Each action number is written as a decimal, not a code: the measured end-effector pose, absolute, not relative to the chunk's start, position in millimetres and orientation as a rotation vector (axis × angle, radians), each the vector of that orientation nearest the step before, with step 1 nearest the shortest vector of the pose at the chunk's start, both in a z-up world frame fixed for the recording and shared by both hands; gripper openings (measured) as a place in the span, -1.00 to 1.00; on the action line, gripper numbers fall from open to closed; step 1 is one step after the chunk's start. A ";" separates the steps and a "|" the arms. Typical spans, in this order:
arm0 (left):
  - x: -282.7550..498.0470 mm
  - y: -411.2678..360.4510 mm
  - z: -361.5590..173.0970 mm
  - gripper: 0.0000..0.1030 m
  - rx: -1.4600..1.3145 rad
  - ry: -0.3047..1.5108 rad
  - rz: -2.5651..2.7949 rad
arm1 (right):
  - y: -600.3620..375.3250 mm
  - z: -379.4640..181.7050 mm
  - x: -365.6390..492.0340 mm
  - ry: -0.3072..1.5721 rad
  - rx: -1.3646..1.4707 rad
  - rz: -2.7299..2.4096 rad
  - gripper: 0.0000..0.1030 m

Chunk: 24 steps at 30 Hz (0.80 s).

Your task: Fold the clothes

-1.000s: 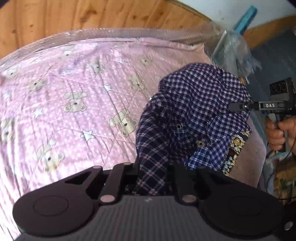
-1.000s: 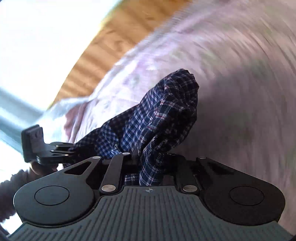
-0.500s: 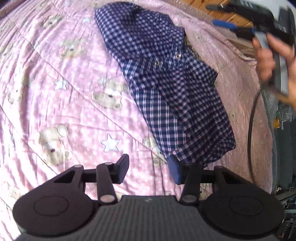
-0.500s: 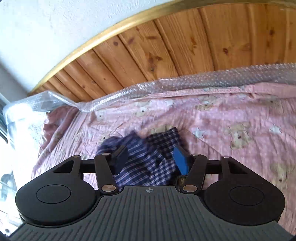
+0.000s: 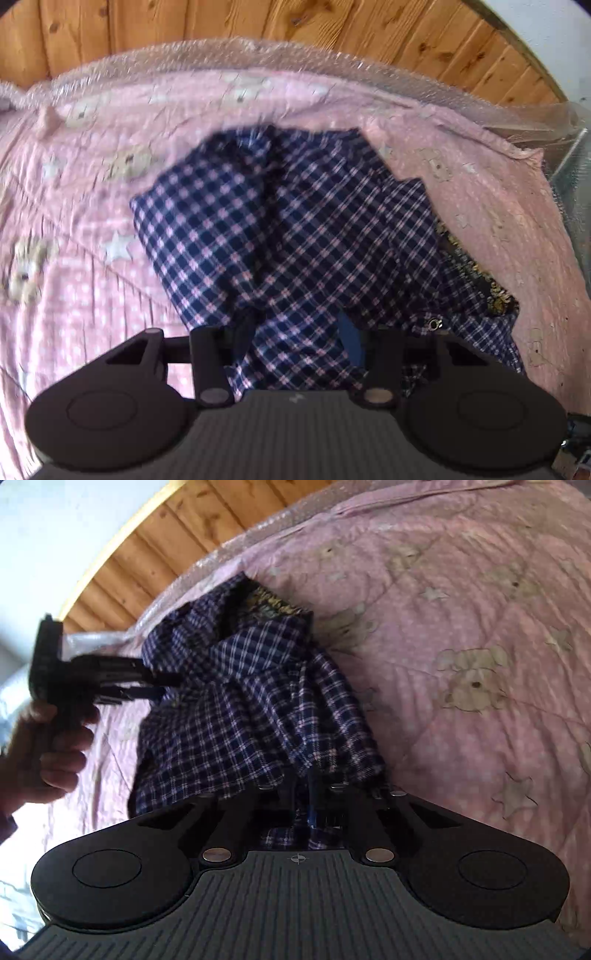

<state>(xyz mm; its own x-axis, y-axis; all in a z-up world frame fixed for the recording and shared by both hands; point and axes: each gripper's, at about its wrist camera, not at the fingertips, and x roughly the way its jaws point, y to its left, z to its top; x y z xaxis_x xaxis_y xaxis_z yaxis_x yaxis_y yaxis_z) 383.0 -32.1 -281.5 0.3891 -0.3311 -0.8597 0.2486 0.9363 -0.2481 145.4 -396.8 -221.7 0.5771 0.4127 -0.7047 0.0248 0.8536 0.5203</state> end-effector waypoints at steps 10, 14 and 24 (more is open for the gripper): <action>473.4 27.3 -294.6 0.71 -0.143 1.097 -0.235 | -398.7 -246.0 142.8 0.899 0.678 0.233 0.61; 479.8 8.6 -317.7 0.81 -0.118 1.127 -0.264 | -396.2 -247.6 150.5 0.902 0.707 0.244 0.54; 441.8 -2.4 -257.8 -0.73 -0.131 1.068 -0.314 | -407.2 -190.4 202.4 0.934 0.569 0.413 -0.72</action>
<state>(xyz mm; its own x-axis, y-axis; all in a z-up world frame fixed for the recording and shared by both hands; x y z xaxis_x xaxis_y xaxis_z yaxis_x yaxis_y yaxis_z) 441.8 -2.4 -257.8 0.4430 -0.3148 -0.8394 0.1893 0.9481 -0.2556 202.4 -407.2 -190.4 0.5353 0.5619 -0.6307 -0.0884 0.7798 0.6197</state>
